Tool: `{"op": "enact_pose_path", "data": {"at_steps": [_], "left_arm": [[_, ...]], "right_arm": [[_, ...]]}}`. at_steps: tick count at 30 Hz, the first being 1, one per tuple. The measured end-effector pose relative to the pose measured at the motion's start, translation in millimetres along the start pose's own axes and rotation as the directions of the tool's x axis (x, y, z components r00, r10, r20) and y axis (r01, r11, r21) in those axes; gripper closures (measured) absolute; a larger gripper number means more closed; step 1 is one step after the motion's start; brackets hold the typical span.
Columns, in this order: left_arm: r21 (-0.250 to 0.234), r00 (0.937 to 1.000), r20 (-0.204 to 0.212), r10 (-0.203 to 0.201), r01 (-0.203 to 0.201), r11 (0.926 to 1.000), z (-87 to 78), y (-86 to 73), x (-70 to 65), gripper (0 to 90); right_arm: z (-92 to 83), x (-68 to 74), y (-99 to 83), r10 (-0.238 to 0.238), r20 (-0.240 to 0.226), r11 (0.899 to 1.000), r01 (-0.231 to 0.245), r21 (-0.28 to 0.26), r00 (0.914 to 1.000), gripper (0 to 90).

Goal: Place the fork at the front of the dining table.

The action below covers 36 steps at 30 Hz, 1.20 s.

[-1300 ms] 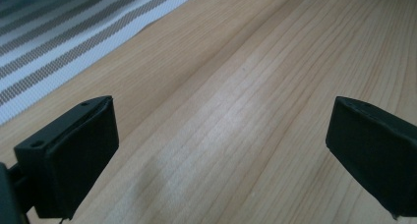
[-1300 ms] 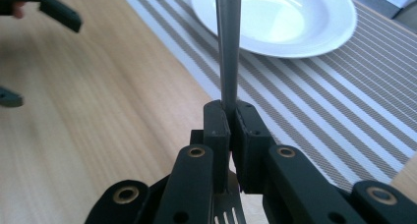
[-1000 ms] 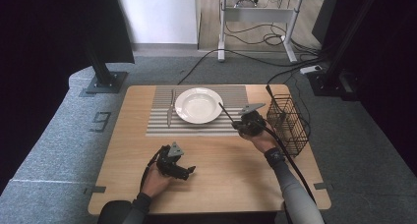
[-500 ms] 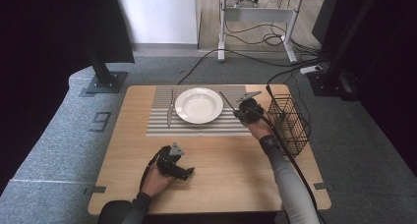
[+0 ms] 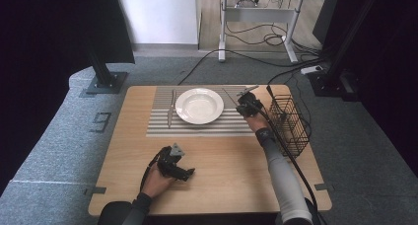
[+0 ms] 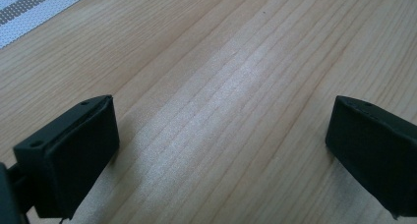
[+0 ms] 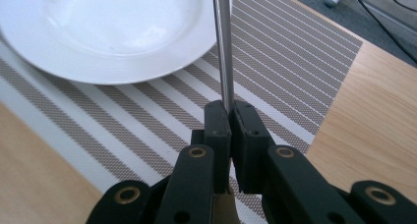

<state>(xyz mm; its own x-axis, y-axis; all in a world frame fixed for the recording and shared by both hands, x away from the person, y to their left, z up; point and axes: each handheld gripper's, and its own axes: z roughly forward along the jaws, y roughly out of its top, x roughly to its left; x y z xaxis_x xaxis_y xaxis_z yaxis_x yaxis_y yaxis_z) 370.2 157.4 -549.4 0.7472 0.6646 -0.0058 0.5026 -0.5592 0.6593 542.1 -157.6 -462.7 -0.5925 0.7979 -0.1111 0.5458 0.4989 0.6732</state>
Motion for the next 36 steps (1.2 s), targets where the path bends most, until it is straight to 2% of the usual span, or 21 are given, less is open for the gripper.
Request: {"op": "enact_pose_path", "data": {"at_steps": [13,23,36], "left_arm": [[0.001,1.0,0.0,0.002,-0.002,1.0,0.0,0.1,0.0,0.0],[0.001,1.0,0.0,0.001,-0.001,1.0,0.3,0.3,-0.2,0.0],[0.002,1.0,0.0,0.002,-0.002,1.0,0.4,0.5,-0.2,0.0]], "right_arm": [[41.9,-11.8,-4.5,0.036,0.046,0.995,-0.04,0.09,0.9983,85.5],[58.7,-25.1,-10.9,0.076,0.066,0.988,-0.084,0.132,0.995,85.4],[73.3,-30.5,-18.8,0.079,0.075,0.985,-0.09,0.148,0.994,85.0]]}}
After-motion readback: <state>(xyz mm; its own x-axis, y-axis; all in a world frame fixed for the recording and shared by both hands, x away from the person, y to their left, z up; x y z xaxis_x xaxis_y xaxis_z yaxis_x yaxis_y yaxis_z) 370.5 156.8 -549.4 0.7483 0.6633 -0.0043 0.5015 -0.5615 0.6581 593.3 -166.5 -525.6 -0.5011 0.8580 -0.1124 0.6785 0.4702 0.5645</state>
